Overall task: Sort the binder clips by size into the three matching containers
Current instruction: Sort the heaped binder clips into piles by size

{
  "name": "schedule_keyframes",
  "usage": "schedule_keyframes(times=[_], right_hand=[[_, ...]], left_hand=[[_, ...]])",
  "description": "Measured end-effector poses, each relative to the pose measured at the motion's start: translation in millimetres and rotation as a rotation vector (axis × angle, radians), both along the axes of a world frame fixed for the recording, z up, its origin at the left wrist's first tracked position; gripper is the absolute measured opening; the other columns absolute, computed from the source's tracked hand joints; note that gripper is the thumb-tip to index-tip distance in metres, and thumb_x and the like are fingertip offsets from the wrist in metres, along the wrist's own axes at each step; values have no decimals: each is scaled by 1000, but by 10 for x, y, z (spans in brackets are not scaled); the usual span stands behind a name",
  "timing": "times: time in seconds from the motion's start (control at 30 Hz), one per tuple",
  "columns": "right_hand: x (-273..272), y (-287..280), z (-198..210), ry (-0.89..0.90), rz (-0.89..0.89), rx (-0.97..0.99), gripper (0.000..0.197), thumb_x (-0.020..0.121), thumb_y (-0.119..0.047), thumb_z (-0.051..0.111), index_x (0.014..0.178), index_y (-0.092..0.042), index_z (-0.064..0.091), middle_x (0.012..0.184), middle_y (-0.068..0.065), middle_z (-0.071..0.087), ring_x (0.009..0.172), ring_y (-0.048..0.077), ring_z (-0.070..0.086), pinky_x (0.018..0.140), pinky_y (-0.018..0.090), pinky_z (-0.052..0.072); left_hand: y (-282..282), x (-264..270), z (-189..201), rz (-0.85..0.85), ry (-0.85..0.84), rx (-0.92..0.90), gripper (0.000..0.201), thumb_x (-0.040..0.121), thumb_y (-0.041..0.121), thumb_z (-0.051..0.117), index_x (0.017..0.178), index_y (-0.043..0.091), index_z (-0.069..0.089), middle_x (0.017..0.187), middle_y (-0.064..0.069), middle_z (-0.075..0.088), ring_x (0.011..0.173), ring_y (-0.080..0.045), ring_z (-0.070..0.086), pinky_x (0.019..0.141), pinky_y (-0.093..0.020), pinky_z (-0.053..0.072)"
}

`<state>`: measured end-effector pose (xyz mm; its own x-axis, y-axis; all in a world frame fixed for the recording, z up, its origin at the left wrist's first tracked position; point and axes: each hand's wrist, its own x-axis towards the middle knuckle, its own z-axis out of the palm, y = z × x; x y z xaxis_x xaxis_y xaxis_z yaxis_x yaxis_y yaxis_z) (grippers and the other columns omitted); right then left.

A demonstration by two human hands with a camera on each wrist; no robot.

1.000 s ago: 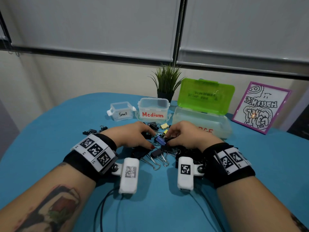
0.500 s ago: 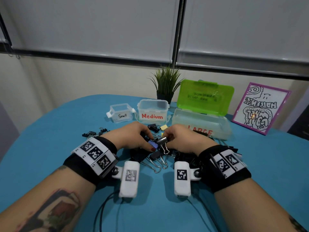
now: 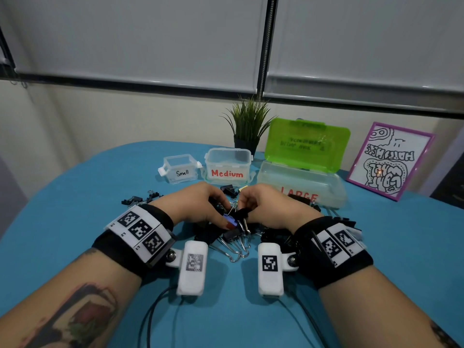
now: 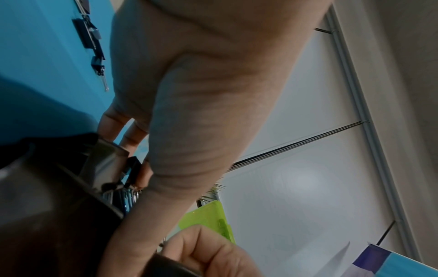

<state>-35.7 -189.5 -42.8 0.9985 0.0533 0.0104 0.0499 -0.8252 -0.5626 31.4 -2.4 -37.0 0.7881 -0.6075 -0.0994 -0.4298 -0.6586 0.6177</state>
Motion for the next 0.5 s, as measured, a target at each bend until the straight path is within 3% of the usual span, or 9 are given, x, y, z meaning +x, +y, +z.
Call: schedule_keyframes(times=[0.13,0.23,0.33,0.4,0.47,0.5], right_hand=[[-3,-20,12,-68,-18,125,30,82,11,61,88,-18,64,80,3,64,74,15,60,76,39,54],[5,-93,52,-185,-81,246,35,81,15,64,87,-20,66,80,2,65,72,13,62,75,34,55],[-13,-140,105,-278,-100,397,34,75,17,74,82,-16,68,77,5,69,71,14,65,75,30,58],[-43,-110,136,-309,-78,490,30,73,15,78,80,-12,69,75,7,70,69,13,66,73,25,58],[-65,-65,163,-336,-62,555,24,73,12,81,81,-8,69,76,10,72,68,14,67,69,22,58],[-69,-53,172,-343,-64,576,22,73,10,81,81,-7,70,76,12,73,67,15,67,68,23,57]], left_hand=[[7,8,-5,22,-17,-10,37,63,37,92,94,35,72,103,7,68,88,-10,64,72,-21,51],[14,7,4,26,-20,-43,33,65,37,91,93,31,73,102,6,68,86,-10,62,71,-22,50],[0,0,26,44,-20,-236,36,64,35,92,93,25,74,98,5,72,89,-12,65,79,-24,52],[-28,-23,51,32,15,-433,31,69,26,89,95,17,74,91,2,74,85,-13,66,83,-28,55],[-56,-46,76,17,52,-557,22,76,18,84,94,10,74,81,-2,74,75,-13,65,77,-29,57],[-65,-60,89,19,54,-579,18,79,16,82,92,8,74,76,-2,73,70,-12,63,69,-24,56]])
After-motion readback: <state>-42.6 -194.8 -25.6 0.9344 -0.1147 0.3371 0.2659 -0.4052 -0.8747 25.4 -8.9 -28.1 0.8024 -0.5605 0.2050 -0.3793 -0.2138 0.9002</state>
